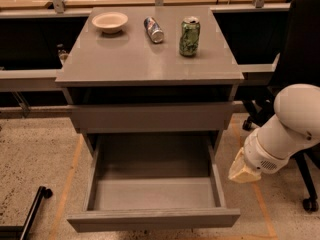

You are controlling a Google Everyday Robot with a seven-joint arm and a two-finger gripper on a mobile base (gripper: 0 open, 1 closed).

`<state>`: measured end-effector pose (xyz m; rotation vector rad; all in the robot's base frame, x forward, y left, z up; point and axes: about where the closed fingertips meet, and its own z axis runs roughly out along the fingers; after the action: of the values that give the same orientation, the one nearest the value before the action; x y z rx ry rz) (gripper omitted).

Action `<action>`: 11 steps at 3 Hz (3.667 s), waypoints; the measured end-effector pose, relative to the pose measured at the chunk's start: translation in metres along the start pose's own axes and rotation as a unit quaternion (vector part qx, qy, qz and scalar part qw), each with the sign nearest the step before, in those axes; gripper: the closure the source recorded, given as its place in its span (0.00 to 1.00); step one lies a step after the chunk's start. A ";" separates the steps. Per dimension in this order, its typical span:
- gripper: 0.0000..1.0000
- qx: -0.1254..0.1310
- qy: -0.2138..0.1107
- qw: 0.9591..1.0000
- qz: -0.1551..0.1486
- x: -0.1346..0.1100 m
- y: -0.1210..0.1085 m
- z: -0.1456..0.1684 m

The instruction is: Close middle drawer

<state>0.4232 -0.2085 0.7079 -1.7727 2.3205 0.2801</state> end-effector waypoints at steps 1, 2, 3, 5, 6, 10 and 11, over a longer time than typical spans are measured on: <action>1.00 -0.001 -0.002 1.000 0.001 0.001 0.001 0.003; 1.00 -0.010 -0.009 1.000 0.000 0.002 0.004 0.011; 1.00 -0.033 -0.007 0.999 -0.001 0.006 0.008 0.050; 1.00 -0.090 -0.022 0.995 0.036 0.036 0.011 0.140; 1.00 -0.122 -0.017 0.990 0.065 0.057 0.018 0.174; 1.00 -0.204 0.013 0.963 0.173 0.119 0.045 0.263; 1.00 -0.206 0.022 0.962 0.177 0.118 0.044 0.268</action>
Offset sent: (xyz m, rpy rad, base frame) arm -0.0072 0.0023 -0.0221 0.0508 0.0313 0.0100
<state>0.3635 -0.2332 0.4186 -1.5092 2.7600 0.8432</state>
